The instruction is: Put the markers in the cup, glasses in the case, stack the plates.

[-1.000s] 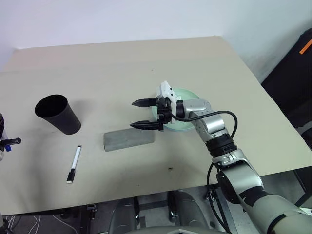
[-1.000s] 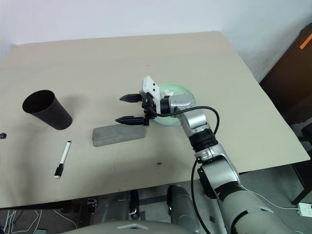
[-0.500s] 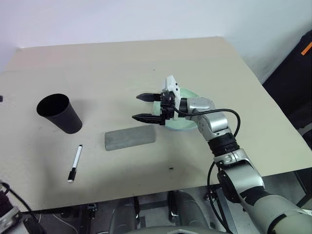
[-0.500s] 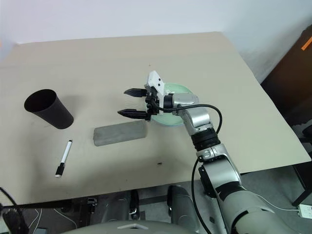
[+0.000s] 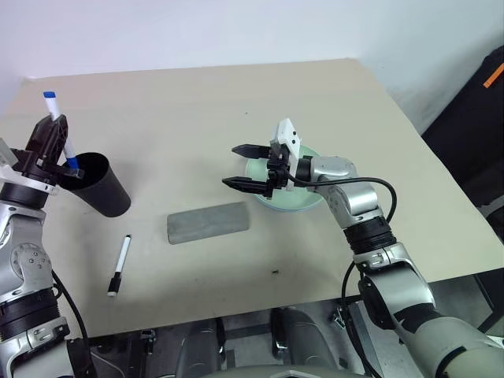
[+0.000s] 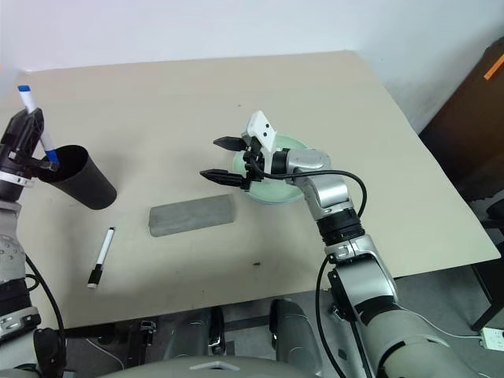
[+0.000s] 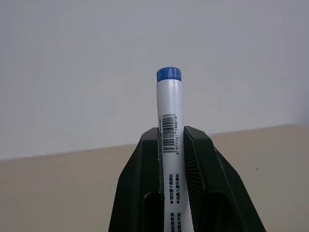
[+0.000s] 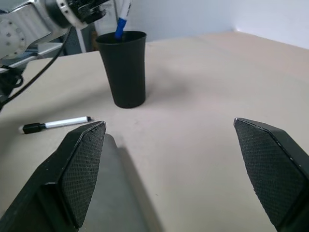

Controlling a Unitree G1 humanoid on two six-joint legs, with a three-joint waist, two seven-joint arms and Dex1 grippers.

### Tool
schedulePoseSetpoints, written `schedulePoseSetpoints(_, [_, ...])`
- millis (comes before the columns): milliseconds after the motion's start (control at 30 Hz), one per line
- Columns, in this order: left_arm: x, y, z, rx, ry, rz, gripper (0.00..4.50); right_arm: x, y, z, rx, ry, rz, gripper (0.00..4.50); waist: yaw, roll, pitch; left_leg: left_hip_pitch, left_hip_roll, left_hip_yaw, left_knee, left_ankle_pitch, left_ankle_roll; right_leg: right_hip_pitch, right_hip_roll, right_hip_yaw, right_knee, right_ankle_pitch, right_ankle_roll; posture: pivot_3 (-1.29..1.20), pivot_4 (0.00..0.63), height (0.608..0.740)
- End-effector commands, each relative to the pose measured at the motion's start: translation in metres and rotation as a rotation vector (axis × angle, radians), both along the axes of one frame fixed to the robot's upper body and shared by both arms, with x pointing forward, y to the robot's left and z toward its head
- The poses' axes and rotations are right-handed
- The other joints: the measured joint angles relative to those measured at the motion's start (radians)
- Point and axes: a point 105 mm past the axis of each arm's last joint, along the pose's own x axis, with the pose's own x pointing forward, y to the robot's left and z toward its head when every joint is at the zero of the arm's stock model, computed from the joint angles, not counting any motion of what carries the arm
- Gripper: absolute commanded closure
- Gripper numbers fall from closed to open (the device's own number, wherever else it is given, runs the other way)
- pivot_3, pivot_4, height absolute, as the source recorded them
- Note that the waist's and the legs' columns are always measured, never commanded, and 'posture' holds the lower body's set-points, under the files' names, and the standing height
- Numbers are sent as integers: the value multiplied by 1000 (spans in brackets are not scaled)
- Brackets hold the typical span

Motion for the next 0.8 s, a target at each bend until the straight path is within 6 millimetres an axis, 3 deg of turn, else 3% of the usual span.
schedulePoseSetpoints(33, [-2,-4,2,33,-18,-7,4221,-1,-4,14,17,-75,-18,36,0,0,0,0,0,0,0,0,0,0,0,0,0,0,0,0,150,735])
schedulePoseSetpoints(333, [0,-5,-14,-2,27,-17,4221,2,-7,12,6,-96,-46,36,0,0,0,0,0,0,0,0,0,0,0,0,0,0,0,0,150,735])
schedulePoseSetpoints(367, [0,-6,-16,-4,32,-19,3486,2,-7,12,4,-98,-50,0,0,0,0,0,0,0,0,0,0,0,0,0,0,0,0,0,150,735])
schedulePoseSetpoints(433, [0,-7,-20,3,44,-22,2928,3,-7,11,-1,-101,-54,0,0,0,0,0,0,0,1,0,0,0,0,0,0,0,0,0,150,735])
schedulePoseSetpoints(667, [-3,-9,-19,5,38,-19,314,2,-8,10,-5,-105,-52,0,0,0,0,2,0,0,1,0,0,2,0,0,1,0,0,0,150,735])
schedulePoseSetpoints(700, [-4,-10,-16,6,31,-22,27,2,-8,10,-3,-106,-50,0,1,0,0,2,0,0,1,0,0,2,0,0,1,0,0,0,150,735])
schedulePoseSetpoints(800, [-9,-15,-3,10,0,-39,27,1,-7,12,12,-107,-44,0,0,0,0,2,0,0,1,0,0,2,0,0,1,0,0,0,150,735])
